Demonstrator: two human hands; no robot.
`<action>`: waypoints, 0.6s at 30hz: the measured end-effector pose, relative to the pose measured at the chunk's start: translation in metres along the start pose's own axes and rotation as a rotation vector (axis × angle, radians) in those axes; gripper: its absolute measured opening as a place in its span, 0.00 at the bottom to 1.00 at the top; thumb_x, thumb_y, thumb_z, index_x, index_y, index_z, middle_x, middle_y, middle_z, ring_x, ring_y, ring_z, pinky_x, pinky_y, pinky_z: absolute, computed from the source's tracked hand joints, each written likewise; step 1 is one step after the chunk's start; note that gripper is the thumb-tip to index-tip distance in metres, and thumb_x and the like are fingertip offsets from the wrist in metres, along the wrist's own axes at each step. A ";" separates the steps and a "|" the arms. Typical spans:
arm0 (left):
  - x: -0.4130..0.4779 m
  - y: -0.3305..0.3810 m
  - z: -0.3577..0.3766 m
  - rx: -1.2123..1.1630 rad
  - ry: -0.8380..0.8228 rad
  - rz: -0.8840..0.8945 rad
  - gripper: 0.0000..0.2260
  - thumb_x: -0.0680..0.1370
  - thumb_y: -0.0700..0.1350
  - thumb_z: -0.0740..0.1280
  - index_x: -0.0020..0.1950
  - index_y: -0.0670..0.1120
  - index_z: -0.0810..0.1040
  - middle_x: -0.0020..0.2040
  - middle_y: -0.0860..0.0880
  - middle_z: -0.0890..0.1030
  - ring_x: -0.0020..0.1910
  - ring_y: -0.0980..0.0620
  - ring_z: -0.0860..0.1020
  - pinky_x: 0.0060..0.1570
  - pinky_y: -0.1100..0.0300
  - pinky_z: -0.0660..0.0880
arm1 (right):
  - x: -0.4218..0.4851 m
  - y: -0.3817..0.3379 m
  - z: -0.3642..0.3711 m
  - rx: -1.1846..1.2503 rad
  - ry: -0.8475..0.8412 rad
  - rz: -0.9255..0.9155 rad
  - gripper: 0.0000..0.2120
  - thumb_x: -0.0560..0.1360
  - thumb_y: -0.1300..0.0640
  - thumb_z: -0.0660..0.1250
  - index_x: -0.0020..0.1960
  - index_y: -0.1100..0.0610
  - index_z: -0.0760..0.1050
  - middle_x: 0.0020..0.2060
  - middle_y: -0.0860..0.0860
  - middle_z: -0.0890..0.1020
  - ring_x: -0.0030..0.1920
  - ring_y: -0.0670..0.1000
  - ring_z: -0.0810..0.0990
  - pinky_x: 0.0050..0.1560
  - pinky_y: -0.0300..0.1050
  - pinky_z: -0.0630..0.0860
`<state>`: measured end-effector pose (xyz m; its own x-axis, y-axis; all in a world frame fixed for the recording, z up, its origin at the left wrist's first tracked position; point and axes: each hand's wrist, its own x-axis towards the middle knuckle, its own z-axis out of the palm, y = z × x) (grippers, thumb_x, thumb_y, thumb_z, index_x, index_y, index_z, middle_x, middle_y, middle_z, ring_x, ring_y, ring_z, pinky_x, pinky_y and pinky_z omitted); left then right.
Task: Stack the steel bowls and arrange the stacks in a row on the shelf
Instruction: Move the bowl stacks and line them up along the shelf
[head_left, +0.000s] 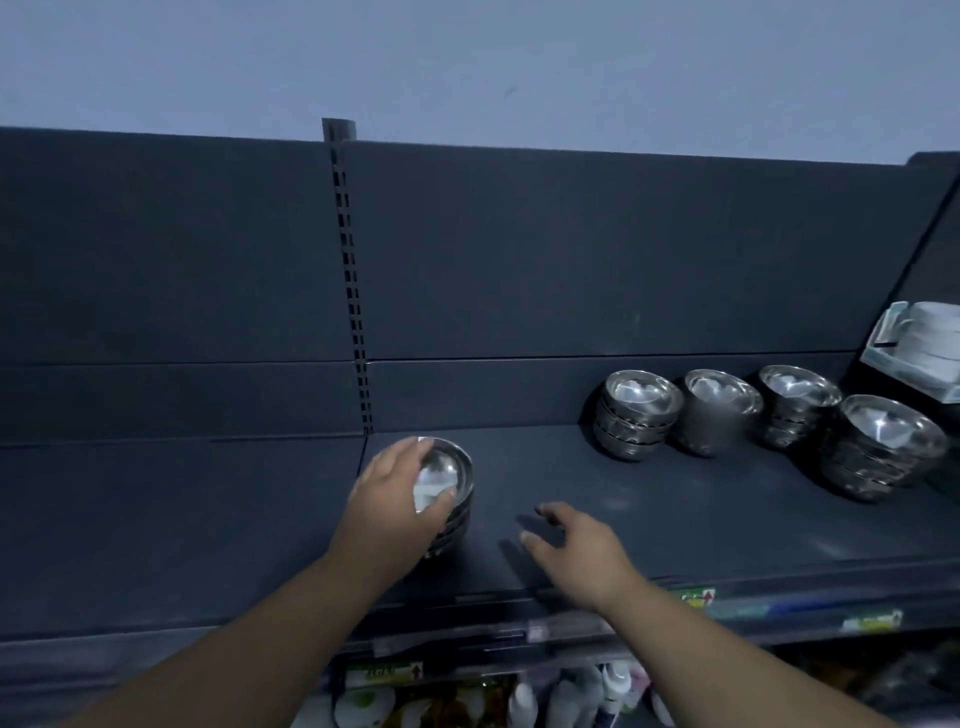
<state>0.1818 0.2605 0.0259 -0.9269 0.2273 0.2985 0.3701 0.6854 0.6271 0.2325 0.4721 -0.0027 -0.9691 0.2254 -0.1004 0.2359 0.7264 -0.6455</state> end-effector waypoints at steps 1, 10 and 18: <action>0.000 0.011 0.008 0.039 -0.014 0.047 0.29 0.72 0.59 0.63 0.71 0.50 0.68 0.71 0.50 0.69 0.71 0.51 0.65 0.72 0.54 0.61 | -0.004 0.011 -0.009 -0.047 0.009 -0.003 0.26 0.75 0.43 0.66 0.70 0.52 0.69 0.67 0.50 0.75 0.67 0.51 0.73 0.67 0.41 0.68; -0.026 0.093 0.134 0.247 -0.380 0.093 0.31 0.76 0.59 0.64 0.76 0.51 0.59 0.76 0.51 0.60 0.74 0.52 0.60 0.73 0.59 0.58 | -0.049 0.139 -0.100 -0.316 0.100 0.056 0.30 0.75 0.37 0.61 0.72 0.49 0.65 0.67 0.51 0.73 0.66 0.54 0.72 0.63 0.49 0.73; -0.037 0.167 0.217 0.160 -0.437 -0.007 0.31 0.76 0.58 0.65 0.76 0.50 0.59 0.75 0.51 0.62 0.72 0.51 0.64 0.71 0.59 0.62 | -0.067 0.235 -0.173 -0.258 0.097 0.116 0.30 0.75 0.39 0.63 0.73 0.49 0.64 0.70 0.51 0.70 0.68 0.53 0.70 0.65 0.47 0.70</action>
<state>0.2650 0.5171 -0.0368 -0.8812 0.4691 -0.0585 0.3811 0.7782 0.4992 0.3657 0.7400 -0.0165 -0.9259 0.3688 -0.0815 0.3676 0.8302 -0.4190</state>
